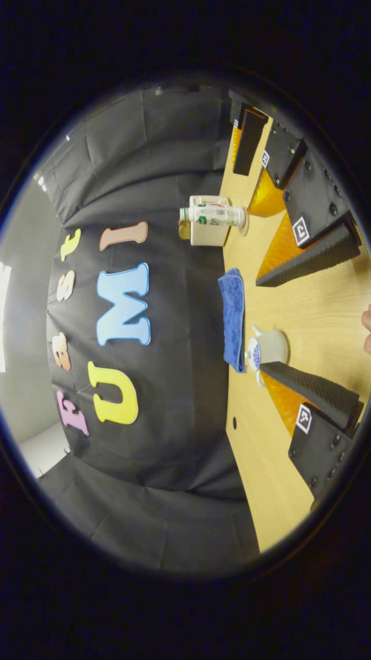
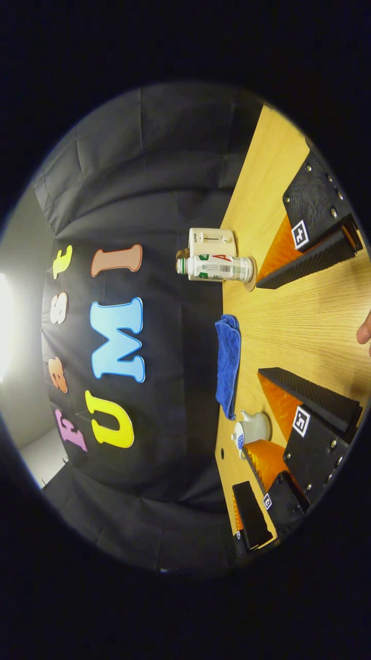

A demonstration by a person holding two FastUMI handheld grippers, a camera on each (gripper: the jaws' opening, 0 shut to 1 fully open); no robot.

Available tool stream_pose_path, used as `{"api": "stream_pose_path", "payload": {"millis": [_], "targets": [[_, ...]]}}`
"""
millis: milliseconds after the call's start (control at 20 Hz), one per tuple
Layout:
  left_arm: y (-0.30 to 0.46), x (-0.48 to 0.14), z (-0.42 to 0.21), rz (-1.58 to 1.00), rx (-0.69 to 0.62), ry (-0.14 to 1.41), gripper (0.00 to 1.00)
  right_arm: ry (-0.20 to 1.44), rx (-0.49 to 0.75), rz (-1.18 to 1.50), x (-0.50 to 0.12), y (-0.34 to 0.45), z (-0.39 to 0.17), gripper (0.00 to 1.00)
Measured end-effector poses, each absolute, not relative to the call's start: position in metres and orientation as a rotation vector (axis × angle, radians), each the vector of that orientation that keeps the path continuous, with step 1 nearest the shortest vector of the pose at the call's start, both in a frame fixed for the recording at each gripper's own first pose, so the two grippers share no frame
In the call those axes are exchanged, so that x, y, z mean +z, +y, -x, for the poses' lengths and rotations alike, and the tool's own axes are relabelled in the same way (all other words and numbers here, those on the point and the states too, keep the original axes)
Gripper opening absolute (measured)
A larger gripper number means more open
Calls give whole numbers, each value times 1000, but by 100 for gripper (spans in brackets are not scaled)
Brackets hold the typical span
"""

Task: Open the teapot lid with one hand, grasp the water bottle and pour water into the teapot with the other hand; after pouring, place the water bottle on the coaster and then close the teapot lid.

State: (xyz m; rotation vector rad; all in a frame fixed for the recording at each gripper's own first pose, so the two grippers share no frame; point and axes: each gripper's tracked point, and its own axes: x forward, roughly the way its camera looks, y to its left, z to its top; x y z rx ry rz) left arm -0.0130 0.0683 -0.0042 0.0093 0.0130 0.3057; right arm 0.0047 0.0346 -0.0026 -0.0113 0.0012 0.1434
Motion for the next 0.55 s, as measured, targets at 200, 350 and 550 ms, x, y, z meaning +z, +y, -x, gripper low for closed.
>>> {"api": "stream_pose_path", "payload": {"millis": [200, 350, 550], "targets": [[54, -6, 7, -7, 223, 13, 100, 3, 144, 11, 0, 34, -5, 95], [37, -4, 2, -5, 117, 10, 99, 7, 128, 10, -1, 30, -6, 94], [41, -4, 3, -3, 118, 9, 99, 3, 130, 12, 0, 30, -6, 95]]}}
